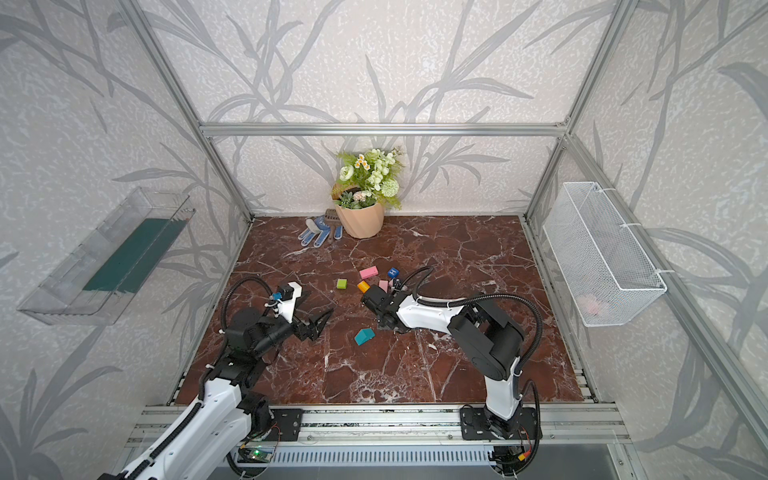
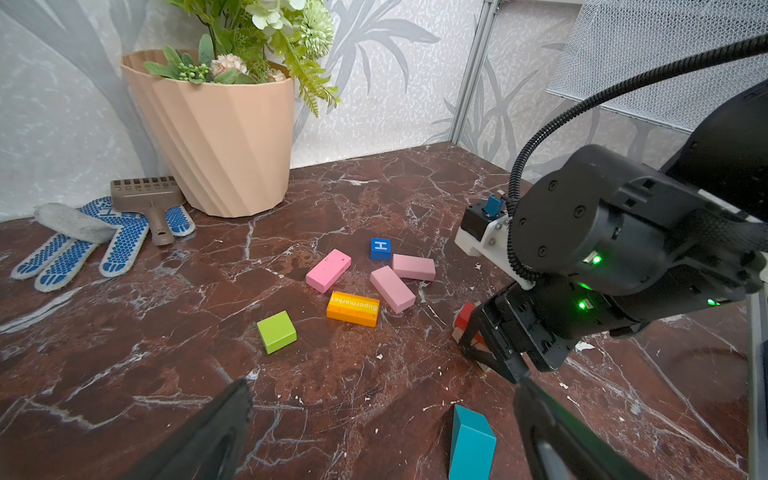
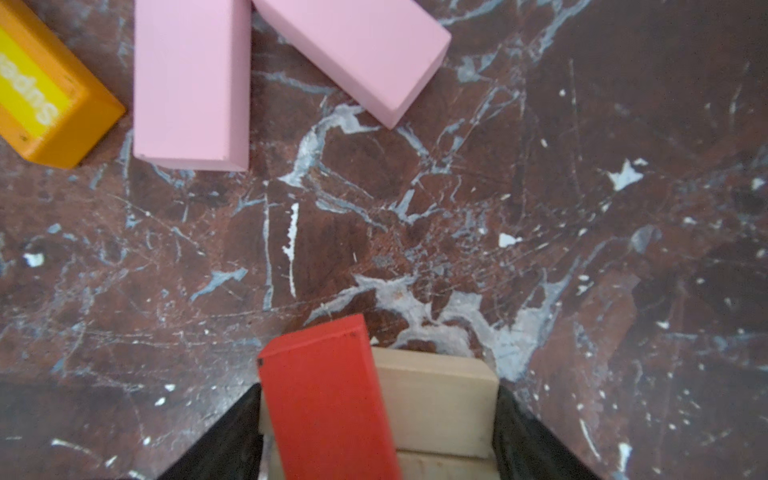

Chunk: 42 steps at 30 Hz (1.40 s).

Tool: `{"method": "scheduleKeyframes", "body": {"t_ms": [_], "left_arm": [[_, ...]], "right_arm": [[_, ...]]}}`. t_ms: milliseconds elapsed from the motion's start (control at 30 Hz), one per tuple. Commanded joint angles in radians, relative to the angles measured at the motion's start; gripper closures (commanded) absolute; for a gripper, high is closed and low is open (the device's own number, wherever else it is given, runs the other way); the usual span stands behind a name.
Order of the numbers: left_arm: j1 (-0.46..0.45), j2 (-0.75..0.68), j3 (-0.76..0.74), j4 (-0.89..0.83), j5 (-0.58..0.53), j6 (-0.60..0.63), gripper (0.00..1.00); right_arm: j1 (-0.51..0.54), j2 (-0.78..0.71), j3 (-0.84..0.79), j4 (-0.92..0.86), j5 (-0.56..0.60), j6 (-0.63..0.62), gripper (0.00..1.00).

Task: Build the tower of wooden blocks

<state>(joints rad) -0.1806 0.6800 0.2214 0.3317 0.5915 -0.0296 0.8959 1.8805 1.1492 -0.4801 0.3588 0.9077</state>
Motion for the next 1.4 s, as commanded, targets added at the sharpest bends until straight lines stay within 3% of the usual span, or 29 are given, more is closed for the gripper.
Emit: {"method": "scheduleKeyframes", "body": {"t_ms": [0,667,933,1367], "left_arm": [[-0.002,-0.012,-0.009,0.03,-0.006,0.005,0.01],[-0.002,-0.014,-0.012,0.038,-0.013,0.0,0.01],[-0.002,-0.015,-0.014,0.04,-0.008,0.0,0.01],[-0.002,-0.018,-0.016,0.04,-0.009,0.0,0.01]], "right_arm": [[0.006,0.009,0.017,-0.032,0.016,0.007,0.19],[0.045,-0.111,-0.111,0.047,0.003,0.01,0.0],[0.056,-0.066,-0.107,0.07,-0.01,0.023,0.01],[0.053,-0.049,-0.099,0.081,0.016,0.003,0.12]]}}
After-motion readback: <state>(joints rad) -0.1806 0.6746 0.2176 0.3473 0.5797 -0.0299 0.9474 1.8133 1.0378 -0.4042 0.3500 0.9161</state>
